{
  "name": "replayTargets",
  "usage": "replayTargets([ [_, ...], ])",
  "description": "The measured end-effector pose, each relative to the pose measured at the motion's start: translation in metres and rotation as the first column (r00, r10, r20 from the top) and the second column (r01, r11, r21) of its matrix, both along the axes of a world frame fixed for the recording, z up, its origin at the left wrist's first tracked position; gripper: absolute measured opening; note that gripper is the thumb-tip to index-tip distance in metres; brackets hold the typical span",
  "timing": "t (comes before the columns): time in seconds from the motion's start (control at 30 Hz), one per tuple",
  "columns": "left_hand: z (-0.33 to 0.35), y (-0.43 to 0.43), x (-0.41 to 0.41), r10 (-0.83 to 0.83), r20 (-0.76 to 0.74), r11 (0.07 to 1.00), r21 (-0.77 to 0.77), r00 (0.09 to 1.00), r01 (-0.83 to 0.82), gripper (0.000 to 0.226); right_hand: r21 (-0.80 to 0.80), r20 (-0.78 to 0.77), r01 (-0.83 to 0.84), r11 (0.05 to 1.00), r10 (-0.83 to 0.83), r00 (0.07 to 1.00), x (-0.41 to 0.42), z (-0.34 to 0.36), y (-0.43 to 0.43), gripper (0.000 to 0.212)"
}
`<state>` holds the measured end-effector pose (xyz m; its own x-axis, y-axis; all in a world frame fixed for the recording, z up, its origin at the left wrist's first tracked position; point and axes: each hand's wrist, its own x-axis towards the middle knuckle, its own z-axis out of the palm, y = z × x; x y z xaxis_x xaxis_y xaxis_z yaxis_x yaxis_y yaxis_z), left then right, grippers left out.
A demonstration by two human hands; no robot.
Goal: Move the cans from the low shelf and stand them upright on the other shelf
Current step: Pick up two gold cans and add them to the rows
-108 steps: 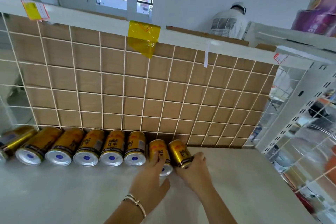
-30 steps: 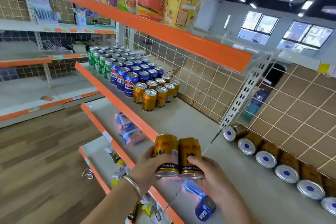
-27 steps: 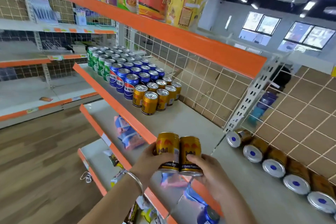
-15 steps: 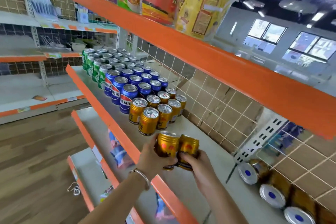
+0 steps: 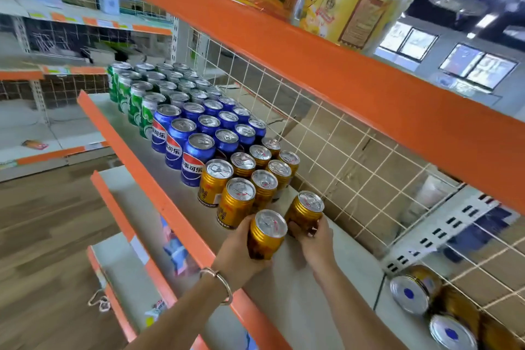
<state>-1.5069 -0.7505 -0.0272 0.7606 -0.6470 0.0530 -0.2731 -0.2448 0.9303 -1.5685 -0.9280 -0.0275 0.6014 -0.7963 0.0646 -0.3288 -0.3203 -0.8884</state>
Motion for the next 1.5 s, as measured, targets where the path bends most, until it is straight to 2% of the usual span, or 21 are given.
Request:
replayTargets([
  [0.13, 0.0, 0.001, 0.006, -0.033, 0.037, 0.999, 0.023, 0.999, 0.032, 0.075, -0.068, -0.094, 0.024, 0.997, -0.03, 0.995, 0.023, 0.007, -0.022, 0.051],
  [0.37, -0.006, -0.001, 0.012, -0.125, -0.003, 0.988, 0.094, 0.992, 0.125, 0.087, -0.138, -0.201, 0.098, 0.986, -0.125, 0.972, 0.058, 0.006, -0.048, 0.052],
  [0.47, -0.007, -0.003, 0.015, -0.154, -0.03, 0.98, 0.125, 0.988, 0.157, 0.085, -0.132, -0.224, 0.11, 0.985, -0.138, 0.965, 0.069, 0.0, -0.052, 0.052],
  [0.57, -0.005, -0.003, 0.015, -0.175, -0.039, 0.974, 0.139, 0.984, 0.179, 0.083, -0.144, -0.326, 0.119, 0.982, -0.16, 0.932, 0.076, 0.001, -0.061, 0.055],
  [0.77, -0.003, -0.003, 0.015, -0.187, -0.057, 0.97, 0.146, 0.981, 0.193, 0.083, -0.087, -0.433, 0.068, 0.994, -0.099, 0.896, 0.087, 0.022, -0.071, 0.055],
  [0.87, -0.003, -0.003, 0.015, -0.182, -0.073, 0.971, 0.143, 0.981, 0.191, 0.084, -0.026, -0.373, 0.082, 0.996, -0.085, 0.924, 0.08, 0.021, -0.061, 0.047],
  [0.93, -0.002, -0.003, 0.017, -0.183, -0.066, 0.974, 0.12, 0.981, 0.19, 0.083, 0.021, -0.275, 0.119, 0.993, -0.109, 0.955, 0.066, 0.019, -0.049, 0.052],
  [1.0, 0.0, -0.003, 0.02, -0.17, -0.063, 0.981, 0.081, 0.983, 0.175, 0.08, 0.051, -0.2, 0.082, 0.995, -0.071, 0.977, 0.045, 0.023, -0.032, 0.05],
  [1.07, 0.003, -0.004, 0.024, -0.157, -0.058, 0.987, 0.036, 0.986, 0.16, 0.074, 0.181, -0.206, -0.127, 0.975, 0.164, 0.965, 0.019, 0.031, -0.013, 0.046],
  [1.13, 0.004, -0.01, 0.029, -0.164, -0.06, 0.986, 0.0, 0.985, 0.165, 0.073, 0.378, -0.191, -0.406, 0.832, 0.499, 0.845, -0.006, 0.041, 0.004, 0.048],
  [1.17, 0.006, -0.013, 0.031, -0.175, -0.079, 0.984, -0.002, 0.981, 0.176, 0.072, 0.44, -0.18, -0.487, 0.755, 0.605, 0.775, -0.014, 0.043, 0.01, 0.052],
  [1.2, 0.008, -0.016, 0.033, -0.185, -0.088, 0.982, 0.005, 0.979, 0.187, 0.071, 0.467, -0.17, -0.516, 0.718, 0.646, 0.744, -0.018, 0.045, 0.015, 0.055],
  [1.33, 0.012, -0.027, 0.039, -0.254, -0.094, 0.96, 0.099, 0.963, 0.263, 0.069, 0.445, -0.097, -0.386, 0.808, 0.472, 0.876, -0.013, 0.04, 0.021, 0.068],
  [1.43, 0.007, -0.031, 0.04, -0.255, -0.127, 0.963, 0.06, 0.959, 0.264, 0.069, 0.347, -0.107, -0.343, 0.873, 0.4, 0.91, -0.008, 0.041, 0.021, 0.063],
  [1.5, 0.001, -0.033, 0.038, -0.245, -0.118, 0.967, 0.039, 0.962, 0.251, 0.074, 0.348, -0.069, -0.265, 0.899, 0.307, 0.949, -0.003, 0.038, 0.017, 0.058],
])
